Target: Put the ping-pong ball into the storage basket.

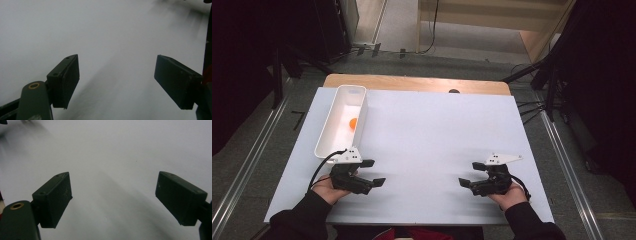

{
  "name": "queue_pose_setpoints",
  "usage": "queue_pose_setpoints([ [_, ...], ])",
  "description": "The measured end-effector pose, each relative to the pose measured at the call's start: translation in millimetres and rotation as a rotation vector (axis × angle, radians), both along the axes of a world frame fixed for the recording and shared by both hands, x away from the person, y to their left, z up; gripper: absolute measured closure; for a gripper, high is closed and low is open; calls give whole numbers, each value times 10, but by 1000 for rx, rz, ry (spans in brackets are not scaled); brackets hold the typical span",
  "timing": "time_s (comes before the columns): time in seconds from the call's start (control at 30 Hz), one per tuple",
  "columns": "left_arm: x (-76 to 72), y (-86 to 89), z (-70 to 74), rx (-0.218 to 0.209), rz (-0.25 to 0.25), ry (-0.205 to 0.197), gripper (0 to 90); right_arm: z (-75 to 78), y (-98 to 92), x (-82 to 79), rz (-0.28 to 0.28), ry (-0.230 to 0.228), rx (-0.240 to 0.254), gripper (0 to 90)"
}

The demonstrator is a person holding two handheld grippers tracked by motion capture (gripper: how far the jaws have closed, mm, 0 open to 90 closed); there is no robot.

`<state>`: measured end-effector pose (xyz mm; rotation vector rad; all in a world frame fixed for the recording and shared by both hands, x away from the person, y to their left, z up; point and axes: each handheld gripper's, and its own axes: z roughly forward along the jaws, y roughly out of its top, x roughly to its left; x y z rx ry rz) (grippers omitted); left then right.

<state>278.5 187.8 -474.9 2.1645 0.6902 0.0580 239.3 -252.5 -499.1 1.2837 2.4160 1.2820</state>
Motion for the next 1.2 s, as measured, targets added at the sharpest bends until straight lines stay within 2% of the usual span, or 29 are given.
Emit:
queue_pose_setpoints([
  [0.2, 4, -3, -12, -1, 0, 14, 206, -2, 2, -1, 2, 4, -8, 124],
  [0.47, 8, -2, -17, 10, 0, 15, 206, -5, 5, -2, 5, 4, -10, 124],
  [1.2, 7, 1, -12, 1, 2, 18, 206, -6, 10, -3, 8, 2, -12, 124],
])
